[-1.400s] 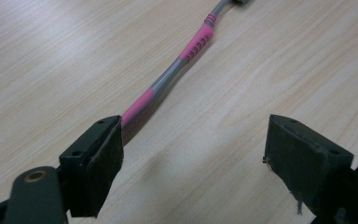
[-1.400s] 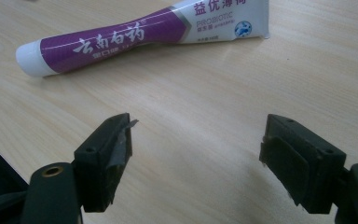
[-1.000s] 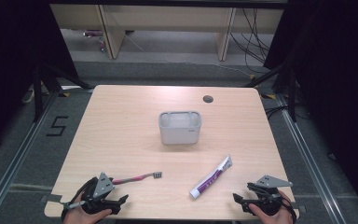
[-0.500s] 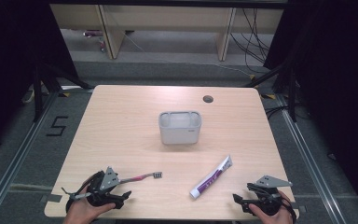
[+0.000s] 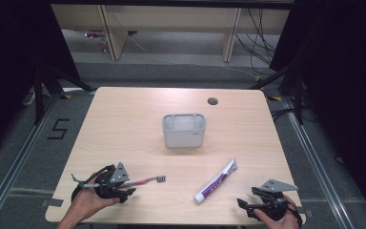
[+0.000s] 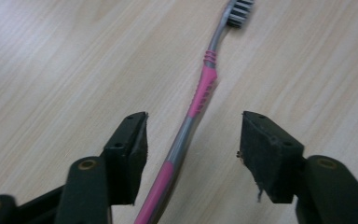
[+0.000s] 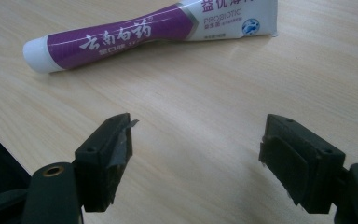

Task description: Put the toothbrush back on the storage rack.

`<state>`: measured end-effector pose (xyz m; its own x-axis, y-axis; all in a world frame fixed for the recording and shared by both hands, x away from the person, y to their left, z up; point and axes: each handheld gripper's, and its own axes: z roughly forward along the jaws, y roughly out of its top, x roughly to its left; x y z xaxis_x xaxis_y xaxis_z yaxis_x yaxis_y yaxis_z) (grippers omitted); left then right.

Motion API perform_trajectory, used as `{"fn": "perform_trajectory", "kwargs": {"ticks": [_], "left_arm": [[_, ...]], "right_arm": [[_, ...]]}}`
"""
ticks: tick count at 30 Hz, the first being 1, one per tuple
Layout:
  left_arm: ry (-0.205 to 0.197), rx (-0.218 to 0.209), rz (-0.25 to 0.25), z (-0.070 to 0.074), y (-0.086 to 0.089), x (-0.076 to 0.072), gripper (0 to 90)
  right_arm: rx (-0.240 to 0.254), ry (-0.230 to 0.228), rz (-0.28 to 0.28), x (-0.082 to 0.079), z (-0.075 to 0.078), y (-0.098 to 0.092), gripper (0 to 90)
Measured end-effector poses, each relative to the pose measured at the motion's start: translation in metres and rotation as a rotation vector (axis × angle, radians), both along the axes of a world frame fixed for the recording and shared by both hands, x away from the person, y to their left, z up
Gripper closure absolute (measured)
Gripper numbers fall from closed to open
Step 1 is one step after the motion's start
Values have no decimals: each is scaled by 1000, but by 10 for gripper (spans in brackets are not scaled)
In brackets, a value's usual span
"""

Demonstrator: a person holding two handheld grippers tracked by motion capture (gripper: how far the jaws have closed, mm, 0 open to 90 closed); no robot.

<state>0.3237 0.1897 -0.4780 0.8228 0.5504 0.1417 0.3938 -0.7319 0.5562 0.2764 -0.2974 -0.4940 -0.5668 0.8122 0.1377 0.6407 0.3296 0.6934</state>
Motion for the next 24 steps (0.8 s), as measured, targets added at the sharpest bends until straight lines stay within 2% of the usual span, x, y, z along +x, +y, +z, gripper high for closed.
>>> {"fn": "perform_trajectory", "kwargs": {"ticks": [1, 6, 9, 10, 11, 15, 16, 21, 24], "left_arm": [[9, 26, -13, 1, -1, 3, 489], [19, 55, -43, 5, -3, 9, 552], [44, 80, -65, 6, -8, 11, 584], [60, 104, -82, 5, -12, 13, 599], [60, 104, -82, 5, -12, 13, 609], [94, 148, -104, 2, -18, 17, 634], [98, 169, -125, 2, -18, 21, 643], [107, 172, -117, -1, -18, 23, 706], [130, 182, -120, -2, -19, 26, 737]], "right_arm": [[0, -3, 5, 0, 0, 0, 250], [5, -8, 20, 1, 0, 1, 250], [0, -7, 6, 0, 0, 1, 250], [4, -2, 12, 1, 0, 0, 250], [4, -2, 12, 1, 0, 0, 250], [6, -9, 16, 1, 0, 1, 250], [0, -6, 17, 0, 0, 0, 250], [2, 5, 9, 0, 0, 1, 250], [3, 9, 7, -1, 1, 2, 250]]}}
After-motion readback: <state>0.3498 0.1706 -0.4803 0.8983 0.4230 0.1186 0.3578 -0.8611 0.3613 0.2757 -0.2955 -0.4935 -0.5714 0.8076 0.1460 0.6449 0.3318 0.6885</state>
